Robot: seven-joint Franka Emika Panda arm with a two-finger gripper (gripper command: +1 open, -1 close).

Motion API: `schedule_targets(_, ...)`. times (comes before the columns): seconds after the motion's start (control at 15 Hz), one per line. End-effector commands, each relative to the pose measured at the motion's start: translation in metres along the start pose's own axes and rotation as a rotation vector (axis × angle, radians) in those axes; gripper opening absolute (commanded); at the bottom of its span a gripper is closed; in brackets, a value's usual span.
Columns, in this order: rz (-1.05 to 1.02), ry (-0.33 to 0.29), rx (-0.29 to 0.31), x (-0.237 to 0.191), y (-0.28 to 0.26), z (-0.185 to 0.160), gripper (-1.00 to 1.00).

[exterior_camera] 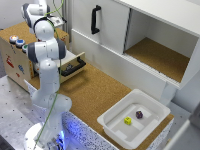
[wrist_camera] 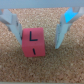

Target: Lift the pink block

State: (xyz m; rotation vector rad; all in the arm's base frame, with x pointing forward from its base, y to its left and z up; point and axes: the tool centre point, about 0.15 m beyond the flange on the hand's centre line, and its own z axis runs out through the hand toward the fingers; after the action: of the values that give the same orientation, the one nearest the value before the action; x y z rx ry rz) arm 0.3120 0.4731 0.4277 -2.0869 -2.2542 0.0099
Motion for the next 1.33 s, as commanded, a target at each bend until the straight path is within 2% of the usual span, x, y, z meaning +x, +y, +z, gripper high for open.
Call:
schedule_targets(0.0,0.016,0.008,-0.082,-0.023,-0.015,0.0,-1.0)
schedule_targets(0.2,0.042,0.036,-0.108,-0.042,-0.014,-0.013,-1.0)
schedule_targets(0.47,0.069,0.083,-0.169,-0.067,-0.015,-0.049,-1.0)
schedule_targets(0.6,0.072,0.095,-0.179,-0.086,-0.022,-0.06,-1.0)
schedule_targets(0.87,0.159,0.071,-0.178,-0.138,-0.018,-0.051,-1.0)
schedule_targets(1.07,0.303,0.074,-0.193,-0.19,-0.008,-0.048,-1.0)
schedule_targets(1.2,0.421,0.107,-0.181,-0.23,-0.002,-0.046,-1.0)
schedule_targets(1.27,0.467,0.101,-0.183,-0.247,0.0,-0.045,-1.0)
